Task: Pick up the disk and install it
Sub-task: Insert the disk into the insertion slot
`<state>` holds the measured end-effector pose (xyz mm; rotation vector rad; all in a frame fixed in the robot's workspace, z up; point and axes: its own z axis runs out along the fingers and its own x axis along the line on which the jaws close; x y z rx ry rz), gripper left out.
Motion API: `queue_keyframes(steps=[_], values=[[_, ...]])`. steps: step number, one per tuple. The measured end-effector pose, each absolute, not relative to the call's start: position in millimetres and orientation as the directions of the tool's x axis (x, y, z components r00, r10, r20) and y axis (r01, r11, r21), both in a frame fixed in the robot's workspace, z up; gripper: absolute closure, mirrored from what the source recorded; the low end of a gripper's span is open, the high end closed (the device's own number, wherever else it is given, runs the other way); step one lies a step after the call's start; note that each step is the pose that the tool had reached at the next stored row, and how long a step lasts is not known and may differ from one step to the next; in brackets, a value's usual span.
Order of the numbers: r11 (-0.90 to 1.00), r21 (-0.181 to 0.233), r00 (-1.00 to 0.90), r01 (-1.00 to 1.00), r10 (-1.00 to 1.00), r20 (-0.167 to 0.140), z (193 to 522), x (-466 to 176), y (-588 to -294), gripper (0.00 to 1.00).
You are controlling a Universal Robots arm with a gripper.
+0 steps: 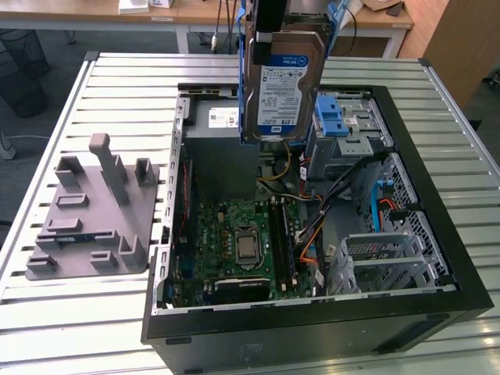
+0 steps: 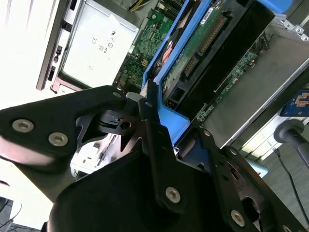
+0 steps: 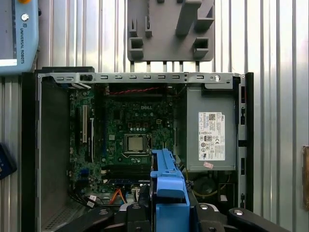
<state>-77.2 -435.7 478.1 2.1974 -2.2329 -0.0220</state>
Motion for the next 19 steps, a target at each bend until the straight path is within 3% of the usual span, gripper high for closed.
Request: queue_keyframes(steps=[19], values=[[0.016,0.015,-0.016,-1.000,-1.000,-0.003,477.3,-77.2,-486.6,0.64]])
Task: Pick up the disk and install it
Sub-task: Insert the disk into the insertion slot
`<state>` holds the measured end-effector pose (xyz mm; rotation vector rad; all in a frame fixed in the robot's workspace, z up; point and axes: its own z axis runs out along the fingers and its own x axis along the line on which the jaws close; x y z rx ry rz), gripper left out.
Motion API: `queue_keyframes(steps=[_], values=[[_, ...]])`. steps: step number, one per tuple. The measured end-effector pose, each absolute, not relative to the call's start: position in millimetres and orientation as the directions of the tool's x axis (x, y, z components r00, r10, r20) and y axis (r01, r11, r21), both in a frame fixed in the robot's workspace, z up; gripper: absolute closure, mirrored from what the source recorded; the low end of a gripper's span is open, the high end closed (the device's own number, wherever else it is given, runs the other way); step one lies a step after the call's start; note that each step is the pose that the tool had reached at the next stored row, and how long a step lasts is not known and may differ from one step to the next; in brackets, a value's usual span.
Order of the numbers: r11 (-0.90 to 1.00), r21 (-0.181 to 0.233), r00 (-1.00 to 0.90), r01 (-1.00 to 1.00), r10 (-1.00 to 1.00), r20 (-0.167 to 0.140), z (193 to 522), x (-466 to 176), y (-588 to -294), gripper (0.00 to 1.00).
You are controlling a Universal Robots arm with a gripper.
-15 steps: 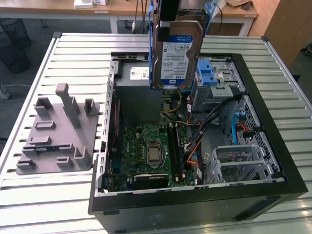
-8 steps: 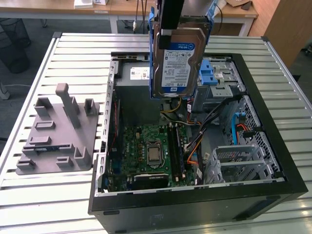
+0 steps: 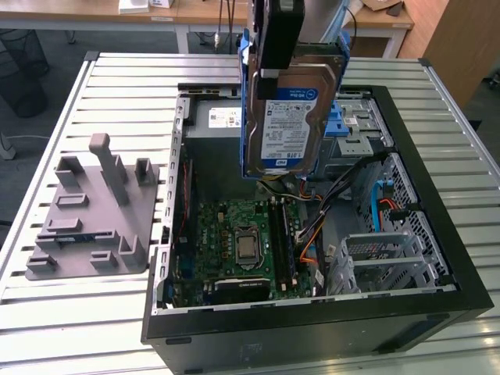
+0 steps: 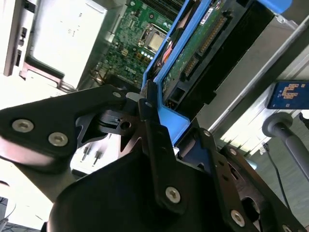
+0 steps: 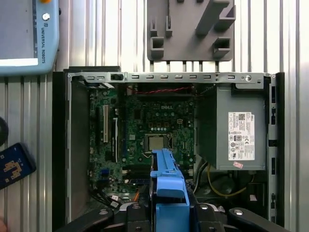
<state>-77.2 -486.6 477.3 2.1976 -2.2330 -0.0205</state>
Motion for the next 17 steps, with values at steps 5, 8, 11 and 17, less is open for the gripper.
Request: queue_keyframes(steps=[5,8,11,17], values=[[0.016,0.015,-0.016,-1.000,-1.000,-0.003,476.5,-77.2,-505.3,0.64],[0.016,0.015,-0.016,-1.000,-1.000,-0.003,475.7,-75.9,-511.5,0.64],[0.016,0.015,-0.016,-1.000,-1.000,-0.003,474.8,-67.8,-513.1,0.64],[0.016,0.015,-0.016,-1.000,-1.000,-0.003,473.8,-53.2,-519.2,0.64]])
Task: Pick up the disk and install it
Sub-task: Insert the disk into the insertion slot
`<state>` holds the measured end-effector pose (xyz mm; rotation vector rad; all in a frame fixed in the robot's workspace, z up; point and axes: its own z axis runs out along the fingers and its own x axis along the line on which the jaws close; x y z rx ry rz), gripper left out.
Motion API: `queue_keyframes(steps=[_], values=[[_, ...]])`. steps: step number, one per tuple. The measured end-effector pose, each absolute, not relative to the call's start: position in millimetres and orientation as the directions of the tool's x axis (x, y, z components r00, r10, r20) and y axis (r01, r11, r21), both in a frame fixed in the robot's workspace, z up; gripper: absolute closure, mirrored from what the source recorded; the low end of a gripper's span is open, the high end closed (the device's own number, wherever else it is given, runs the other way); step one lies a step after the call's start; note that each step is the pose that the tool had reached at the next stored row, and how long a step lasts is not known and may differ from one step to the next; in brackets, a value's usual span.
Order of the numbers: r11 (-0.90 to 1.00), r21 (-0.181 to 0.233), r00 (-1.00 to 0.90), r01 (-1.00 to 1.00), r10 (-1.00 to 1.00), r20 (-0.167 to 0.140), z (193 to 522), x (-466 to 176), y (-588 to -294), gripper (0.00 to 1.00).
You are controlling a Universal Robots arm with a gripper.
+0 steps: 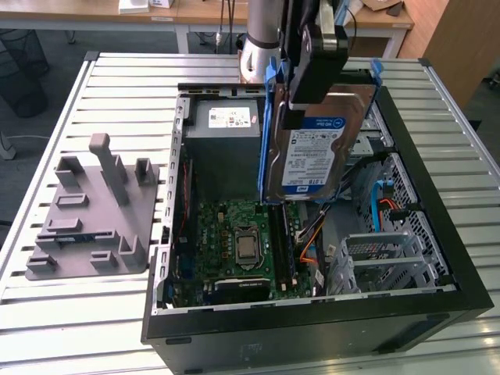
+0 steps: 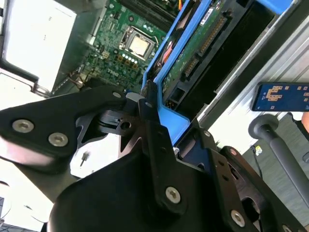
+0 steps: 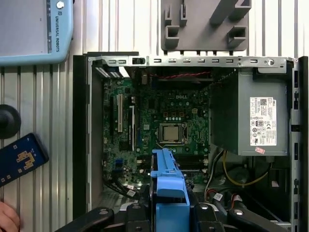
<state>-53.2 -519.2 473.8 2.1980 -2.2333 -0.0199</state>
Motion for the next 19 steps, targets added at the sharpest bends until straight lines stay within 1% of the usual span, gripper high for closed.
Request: queue_keyframes(steps=[10,19], values=[[0.016,0.015,-0.016,-1.000,-1.000,-0.003,470.6,-51.1,-552.7,0.64],[0.016,0.015,-0.016,-1.000,-1.000,-0.003,466.6,-24.2,-557.8,0.64]])
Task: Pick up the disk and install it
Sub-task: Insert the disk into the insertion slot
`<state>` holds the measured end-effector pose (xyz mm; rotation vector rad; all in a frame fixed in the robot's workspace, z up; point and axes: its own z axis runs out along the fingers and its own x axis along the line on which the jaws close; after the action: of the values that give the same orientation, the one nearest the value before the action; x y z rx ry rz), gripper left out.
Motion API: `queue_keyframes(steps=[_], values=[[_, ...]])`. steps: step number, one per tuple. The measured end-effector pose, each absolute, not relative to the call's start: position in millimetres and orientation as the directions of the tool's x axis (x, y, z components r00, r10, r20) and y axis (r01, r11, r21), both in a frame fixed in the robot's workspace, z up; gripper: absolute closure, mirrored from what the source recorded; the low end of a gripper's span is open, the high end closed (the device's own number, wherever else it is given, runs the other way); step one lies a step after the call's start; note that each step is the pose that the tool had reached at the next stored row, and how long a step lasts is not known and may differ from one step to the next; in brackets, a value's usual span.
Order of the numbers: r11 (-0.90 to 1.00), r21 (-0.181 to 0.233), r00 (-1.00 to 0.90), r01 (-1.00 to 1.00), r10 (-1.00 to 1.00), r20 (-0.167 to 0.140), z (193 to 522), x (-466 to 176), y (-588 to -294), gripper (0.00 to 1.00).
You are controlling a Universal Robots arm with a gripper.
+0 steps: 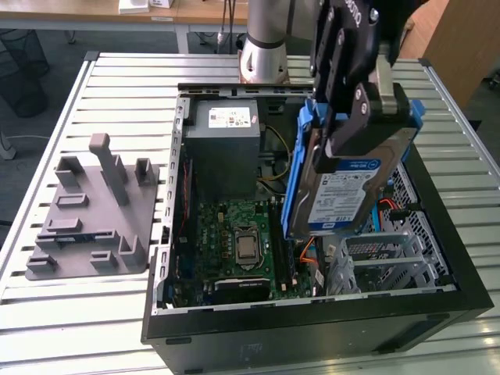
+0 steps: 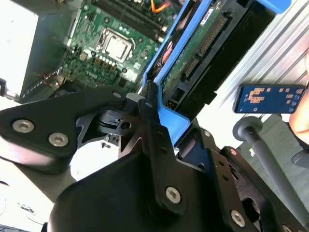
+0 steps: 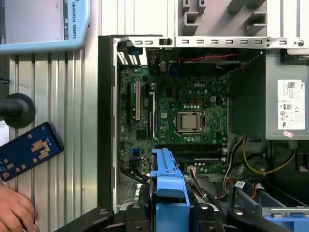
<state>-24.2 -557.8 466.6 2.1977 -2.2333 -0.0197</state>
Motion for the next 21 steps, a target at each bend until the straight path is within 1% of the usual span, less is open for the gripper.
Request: queue_keyframes(steps=[11,21], values=[[0.016,0.015,-0.016,-1.000,-1.000,0.000,463.0,-4.5,-567.0,0.64],[0.016,0.015,-0.016,-1.000,-1.000,0.000,456.6,32.8,-568.9,0.64]])
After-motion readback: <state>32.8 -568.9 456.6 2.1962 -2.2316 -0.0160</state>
